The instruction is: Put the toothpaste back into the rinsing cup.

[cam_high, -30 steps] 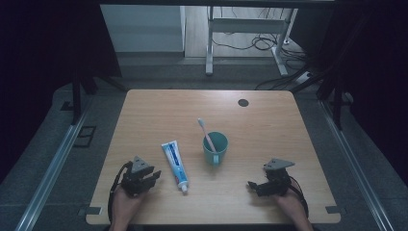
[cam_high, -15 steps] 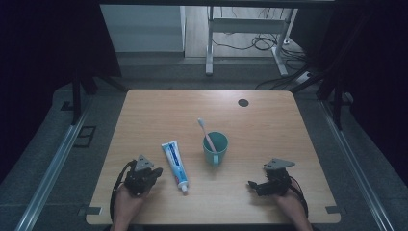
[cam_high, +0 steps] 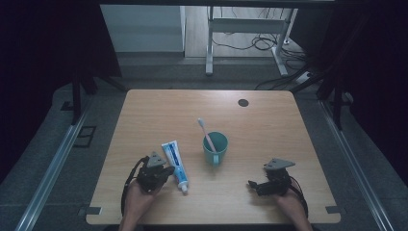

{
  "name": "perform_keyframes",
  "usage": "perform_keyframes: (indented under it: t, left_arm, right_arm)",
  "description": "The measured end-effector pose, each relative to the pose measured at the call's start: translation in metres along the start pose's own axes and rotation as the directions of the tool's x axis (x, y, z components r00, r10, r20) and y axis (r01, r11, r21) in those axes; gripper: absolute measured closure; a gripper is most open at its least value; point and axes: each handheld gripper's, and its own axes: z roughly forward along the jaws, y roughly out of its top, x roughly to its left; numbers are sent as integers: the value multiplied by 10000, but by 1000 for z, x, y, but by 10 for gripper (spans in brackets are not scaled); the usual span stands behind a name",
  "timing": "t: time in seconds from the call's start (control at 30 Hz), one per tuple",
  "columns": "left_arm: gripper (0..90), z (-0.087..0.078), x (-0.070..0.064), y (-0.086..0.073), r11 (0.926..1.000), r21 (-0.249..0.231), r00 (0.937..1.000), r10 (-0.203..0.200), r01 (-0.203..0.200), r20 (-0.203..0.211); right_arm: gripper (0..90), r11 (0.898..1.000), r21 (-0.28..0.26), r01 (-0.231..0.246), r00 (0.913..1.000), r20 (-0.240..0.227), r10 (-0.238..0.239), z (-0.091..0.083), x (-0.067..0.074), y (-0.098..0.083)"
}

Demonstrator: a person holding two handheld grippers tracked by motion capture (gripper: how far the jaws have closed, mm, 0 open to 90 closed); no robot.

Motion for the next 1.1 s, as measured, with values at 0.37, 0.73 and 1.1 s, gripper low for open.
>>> perform_keyframes:
  t: [0.37, 0.73, 1.1]
  left_arm:
    - [897, 25, -13, 14, 9989, 337, 9983, 307, -324, 501]
    - [898, 38, -19, 13, 9976, 640, 9973, 236, -281, 691]
    - [898, 33, -17, 7, 9959, 851, 9980, 260, -308, 575]
  right_arm:
    - [49, 10000, -5, -2, 10000, 6, 2, 0, 0, 0]
    - [49, 10000, -2, -2, 10000, 3, 2, 0, 0, 0]
    - [49, 10000, -5, 0, 10000, 5, 0, 0, 0, 0]
